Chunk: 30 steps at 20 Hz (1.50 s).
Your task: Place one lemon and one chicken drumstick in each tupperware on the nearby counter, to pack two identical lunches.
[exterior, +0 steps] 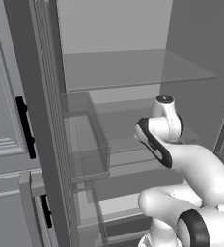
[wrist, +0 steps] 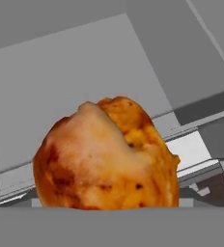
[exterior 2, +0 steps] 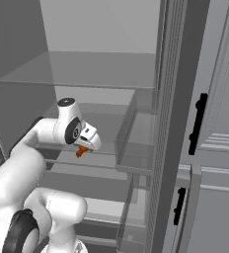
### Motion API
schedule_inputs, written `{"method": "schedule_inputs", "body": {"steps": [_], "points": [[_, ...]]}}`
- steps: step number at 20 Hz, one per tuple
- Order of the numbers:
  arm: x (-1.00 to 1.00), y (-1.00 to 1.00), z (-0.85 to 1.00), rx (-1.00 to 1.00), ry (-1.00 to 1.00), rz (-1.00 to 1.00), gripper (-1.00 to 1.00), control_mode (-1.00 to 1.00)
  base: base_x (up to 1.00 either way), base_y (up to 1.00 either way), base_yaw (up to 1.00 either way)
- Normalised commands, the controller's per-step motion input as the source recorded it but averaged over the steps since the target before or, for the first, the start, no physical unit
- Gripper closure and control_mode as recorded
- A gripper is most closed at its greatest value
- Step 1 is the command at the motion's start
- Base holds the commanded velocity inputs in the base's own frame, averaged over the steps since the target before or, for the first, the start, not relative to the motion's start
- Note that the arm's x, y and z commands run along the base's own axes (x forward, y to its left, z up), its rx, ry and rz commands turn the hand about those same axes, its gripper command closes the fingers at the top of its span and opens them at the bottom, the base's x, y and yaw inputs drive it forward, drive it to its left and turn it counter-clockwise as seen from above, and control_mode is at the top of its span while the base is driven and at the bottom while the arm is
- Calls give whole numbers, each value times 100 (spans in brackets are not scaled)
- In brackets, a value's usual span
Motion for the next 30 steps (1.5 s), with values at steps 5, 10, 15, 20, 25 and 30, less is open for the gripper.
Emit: {"method": "schedule_inputs", "body": {"steps": [5, 10, 15, 20, 25, 30], "points": [[-71, 10, 59, 0, 10, 0, 100, -100, 0, 0, 0], [-88, 26, 58, 3, 0, 0, 100, -100, 0, 0, 0], [-91, 13, 68, 8, 0, 1, 100, -100, 0, 0, 0], [-92, 0, 51, 5, -1, 11, 100, -100, 0, 0, 0], [-58, 0, 18, -13, -1, 7, 100, -100, 0, 0, 0], [-38, 0, -14, -7, -1, 1, 100, -100, 0, 0, 0]]}}
